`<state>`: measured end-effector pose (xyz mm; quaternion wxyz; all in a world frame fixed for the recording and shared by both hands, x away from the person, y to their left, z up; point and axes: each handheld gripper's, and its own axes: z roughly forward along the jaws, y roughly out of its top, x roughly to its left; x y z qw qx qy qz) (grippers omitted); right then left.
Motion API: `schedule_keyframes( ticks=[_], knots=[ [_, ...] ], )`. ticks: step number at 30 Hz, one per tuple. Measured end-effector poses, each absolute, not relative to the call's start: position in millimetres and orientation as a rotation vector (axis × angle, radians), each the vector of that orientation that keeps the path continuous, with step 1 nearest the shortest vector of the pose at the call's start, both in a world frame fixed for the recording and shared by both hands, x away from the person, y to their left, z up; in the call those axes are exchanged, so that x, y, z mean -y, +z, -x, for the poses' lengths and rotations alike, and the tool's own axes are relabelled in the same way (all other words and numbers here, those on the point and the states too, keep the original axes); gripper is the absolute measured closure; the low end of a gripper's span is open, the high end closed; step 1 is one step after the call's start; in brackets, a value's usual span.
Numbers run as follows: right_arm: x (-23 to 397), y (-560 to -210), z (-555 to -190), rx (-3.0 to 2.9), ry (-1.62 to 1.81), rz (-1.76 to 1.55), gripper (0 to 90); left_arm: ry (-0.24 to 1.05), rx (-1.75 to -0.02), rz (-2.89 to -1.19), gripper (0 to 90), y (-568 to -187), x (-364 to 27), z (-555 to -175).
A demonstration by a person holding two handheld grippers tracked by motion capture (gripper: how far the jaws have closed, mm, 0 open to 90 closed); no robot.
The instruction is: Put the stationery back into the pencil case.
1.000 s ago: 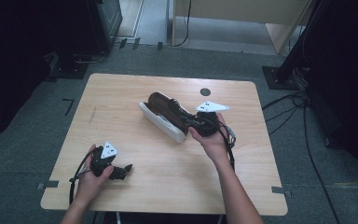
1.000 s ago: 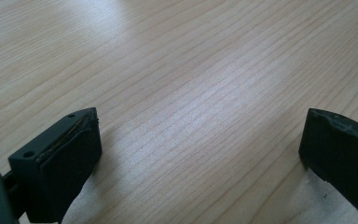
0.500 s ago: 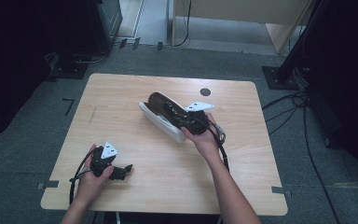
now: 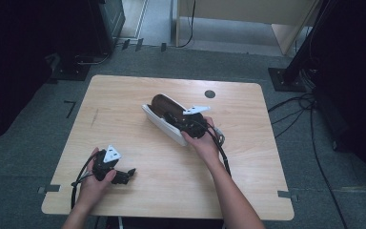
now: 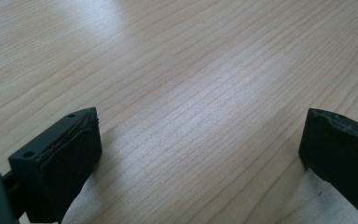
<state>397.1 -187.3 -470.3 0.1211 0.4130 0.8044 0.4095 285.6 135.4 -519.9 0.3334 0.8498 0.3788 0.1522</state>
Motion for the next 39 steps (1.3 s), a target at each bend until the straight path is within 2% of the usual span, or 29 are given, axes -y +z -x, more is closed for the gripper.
schedule_keyframes(
  ticks=[7, 15, 28, 39],
  knots=[
    [188, -470, -402, -2.404, 1.16, -1.232, 77.3, 0.398, -0.991, -2.219, 0.0, -520, -135, -286],
    [190, -467, -401, -2.387, 1.159, -1.237, 69.9, 0.398, -0.992, -2.219, 0.0, -520, -135, -286],
    [209, -442, -391, -2.221, 1.26, -1.227, 64.6, 0.398, -0.992, -2.219, 0.0, -520, -135, -286],
    [230, -421, -377, -2.125, 1.346, -1.178, 45.5, 0.398, -0.992, -2.219, 0.0, -520, -135, -286]
  ],
)
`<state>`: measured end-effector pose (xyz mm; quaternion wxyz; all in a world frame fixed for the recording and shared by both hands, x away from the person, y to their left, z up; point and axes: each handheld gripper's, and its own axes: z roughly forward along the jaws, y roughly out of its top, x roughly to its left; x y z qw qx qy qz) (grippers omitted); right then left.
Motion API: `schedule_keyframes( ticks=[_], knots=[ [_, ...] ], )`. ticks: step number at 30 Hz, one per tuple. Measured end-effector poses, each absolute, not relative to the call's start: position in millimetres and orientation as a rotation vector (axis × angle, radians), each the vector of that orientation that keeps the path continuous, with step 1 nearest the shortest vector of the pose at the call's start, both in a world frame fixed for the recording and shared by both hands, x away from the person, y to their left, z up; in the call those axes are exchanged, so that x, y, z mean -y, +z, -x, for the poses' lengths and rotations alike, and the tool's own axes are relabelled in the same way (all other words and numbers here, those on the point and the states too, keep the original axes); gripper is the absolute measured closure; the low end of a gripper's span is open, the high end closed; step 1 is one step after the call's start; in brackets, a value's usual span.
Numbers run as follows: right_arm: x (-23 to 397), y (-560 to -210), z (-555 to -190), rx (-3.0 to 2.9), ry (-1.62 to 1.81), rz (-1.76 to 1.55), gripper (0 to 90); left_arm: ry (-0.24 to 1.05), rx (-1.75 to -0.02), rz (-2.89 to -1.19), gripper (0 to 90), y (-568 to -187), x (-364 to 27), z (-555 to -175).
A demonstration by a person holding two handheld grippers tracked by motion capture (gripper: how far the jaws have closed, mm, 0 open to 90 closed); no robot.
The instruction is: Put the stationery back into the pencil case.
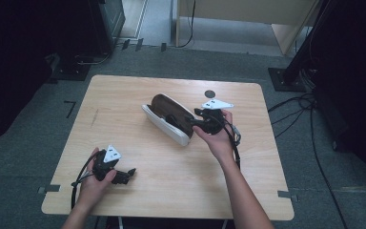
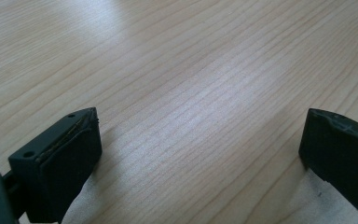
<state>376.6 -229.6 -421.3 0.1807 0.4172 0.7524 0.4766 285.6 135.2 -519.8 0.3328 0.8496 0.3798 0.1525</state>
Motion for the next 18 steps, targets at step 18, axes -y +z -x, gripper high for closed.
schedule_keyframes(
  ticks=[18],
  knots=[
    [261, -412, -335, -2.082, 1.298, -1.211, 17.3, 0.399, -0.993, -2.218, 0.0, -520, -135, -286]
  ],
)
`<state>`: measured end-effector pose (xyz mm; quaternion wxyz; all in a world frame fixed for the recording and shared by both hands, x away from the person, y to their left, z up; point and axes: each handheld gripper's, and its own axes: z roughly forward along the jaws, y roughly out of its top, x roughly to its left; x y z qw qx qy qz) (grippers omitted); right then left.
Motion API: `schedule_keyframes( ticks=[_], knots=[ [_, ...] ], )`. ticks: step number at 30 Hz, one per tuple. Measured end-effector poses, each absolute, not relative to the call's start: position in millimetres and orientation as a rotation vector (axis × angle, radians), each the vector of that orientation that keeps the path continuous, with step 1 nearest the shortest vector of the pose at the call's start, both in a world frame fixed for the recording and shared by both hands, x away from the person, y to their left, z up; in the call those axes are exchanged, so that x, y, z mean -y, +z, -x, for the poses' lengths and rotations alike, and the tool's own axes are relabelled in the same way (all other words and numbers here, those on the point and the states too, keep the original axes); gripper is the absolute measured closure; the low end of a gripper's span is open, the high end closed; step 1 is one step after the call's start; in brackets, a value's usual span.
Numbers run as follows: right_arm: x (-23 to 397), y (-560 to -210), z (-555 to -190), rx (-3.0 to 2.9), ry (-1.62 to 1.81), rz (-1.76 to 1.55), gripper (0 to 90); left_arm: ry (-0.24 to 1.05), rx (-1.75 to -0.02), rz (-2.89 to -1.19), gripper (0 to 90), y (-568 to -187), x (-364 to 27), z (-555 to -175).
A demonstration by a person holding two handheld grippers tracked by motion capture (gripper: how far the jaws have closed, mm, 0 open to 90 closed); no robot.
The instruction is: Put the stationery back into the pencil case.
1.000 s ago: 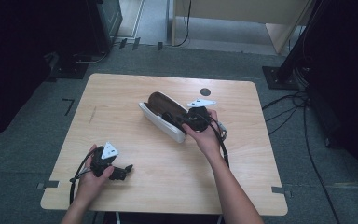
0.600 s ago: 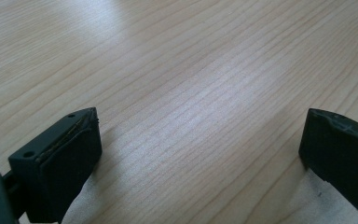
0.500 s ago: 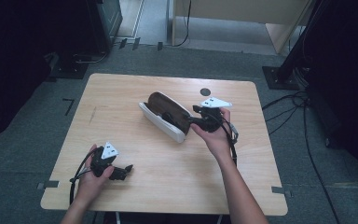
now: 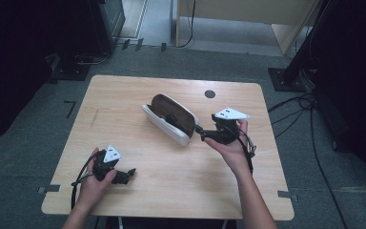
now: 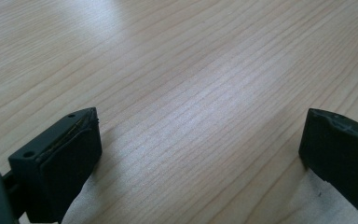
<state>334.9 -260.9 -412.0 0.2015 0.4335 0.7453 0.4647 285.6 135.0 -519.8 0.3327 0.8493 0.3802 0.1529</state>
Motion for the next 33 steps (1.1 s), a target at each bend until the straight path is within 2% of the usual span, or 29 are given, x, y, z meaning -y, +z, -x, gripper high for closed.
schedule_keyframes(
  ticks=[4, 7, 10, 33],
  knots=[
    [272, -417, -327, -2.053, 1.275, -1.25, 11.9, 0.4, -0.993, -2.219, 0.0, -520, -135, -286],
    [280, -422, -322, -2.042, 1.255, -1.292, 3.4, 0.399, -0.995, -2.216, 0.0, -520, -135, -286],
    [287, -426, -318, -2.029, 1.254, -1.321, 0.0, 0.398, -0.995, -2.216, 0.0, -520, -135, -286],
    [340, -475, -275, -1.957, 1.14, -1.467, 0.0, 0.399, -0.997, -2.216, 0.0, -520, -135, -285]
  ],
)
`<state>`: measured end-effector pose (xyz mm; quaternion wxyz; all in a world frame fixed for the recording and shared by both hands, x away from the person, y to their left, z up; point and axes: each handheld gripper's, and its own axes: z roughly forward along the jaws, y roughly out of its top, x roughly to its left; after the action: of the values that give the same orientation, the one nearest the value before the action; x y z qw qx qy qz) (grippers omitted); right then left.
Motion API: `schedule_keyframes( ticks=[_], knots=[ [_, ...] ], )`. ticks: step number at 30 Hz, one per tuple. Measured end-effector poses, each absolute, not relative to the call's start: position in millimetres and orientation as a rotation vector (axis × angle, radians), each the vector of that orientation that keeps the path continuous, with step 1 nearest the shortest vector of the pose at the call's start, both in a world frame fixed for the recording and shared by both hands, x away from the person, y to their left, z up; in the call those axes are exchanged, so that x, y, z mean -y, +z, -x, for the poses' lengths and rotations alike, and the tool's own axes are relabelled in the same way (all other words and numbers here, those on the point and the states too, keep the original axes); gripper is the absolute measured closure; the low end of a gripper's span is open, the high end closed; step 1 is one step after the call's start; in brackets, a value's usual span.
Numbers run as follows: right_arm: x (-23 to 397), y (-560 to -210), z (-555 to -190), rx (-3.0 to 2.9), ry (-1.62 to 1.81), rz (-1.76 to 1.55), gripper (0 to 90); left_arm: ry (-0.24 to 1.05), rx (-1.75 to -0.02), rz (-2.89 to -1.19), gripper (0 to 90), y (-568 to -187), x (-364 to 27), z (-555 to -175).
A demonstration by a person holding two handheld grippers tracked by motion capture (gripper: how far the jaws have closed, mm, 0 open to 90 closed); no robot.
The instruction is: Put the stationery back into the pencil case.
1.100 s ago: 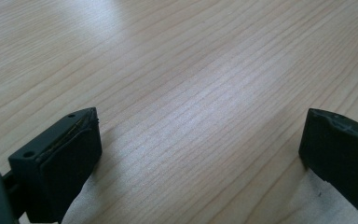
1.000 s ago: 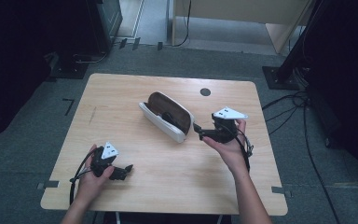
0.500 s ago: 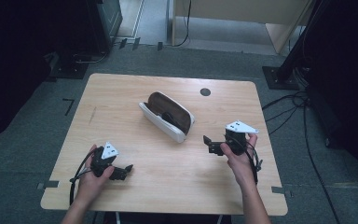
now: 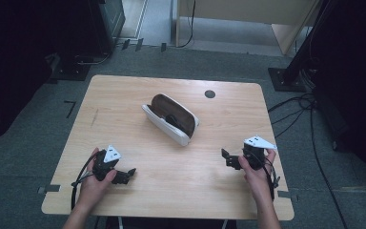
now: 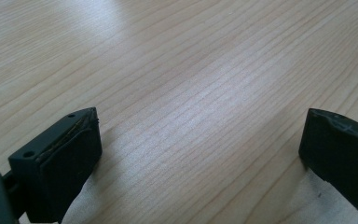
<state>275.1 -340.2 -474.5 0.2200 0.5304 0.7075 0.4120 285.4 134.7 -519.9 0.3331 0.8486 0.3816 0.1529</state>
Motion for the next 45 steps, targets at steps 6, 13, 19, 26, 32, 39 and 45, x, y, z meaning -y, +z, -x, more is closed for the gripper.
schedule_keyframes(
  ticks=[6, 13, 19, 26, 32, 39, 45],
  knots=[
    [356, -488, -266, -1.938, 1.095, -1.518, 0.0, 0.4, -0.996, -2.217, 0.0, -520, -135, -285],
    [377, -501, -253, -1.892, 1.059, -1.592, 0.0, 0.401, -0.996, -2.217, 0.0, -520, -135, -285],
    [388, -512, -243, -1.88, 0.999, -1.63, 0.0, 0.4, -0.994, -2.22, 0.0, -520, -135, -285],
    [397, -523, -234, -1.887, 0.921, -1.646, 0.0, 0.4, -0.995, -2.217, 0.0, -520, -135, -285],
    [402, -525, -229, -1.883, 0.883, -1.653, 0.0, 0.401, -0.996, -2.217, 0.0, -520, -135, -285],
    [402, -527, -229, -1.91, 0.819, -1.654, 0.0, 0.401, -0.993, -2.221, 0.0, -520, -135, -285],
    [401, -527, -229, -1.91, 0.818, -1.653, 0.0, 0.401, -0.994, -2.221, 0.0, -520, -135, -285]
  ],
)
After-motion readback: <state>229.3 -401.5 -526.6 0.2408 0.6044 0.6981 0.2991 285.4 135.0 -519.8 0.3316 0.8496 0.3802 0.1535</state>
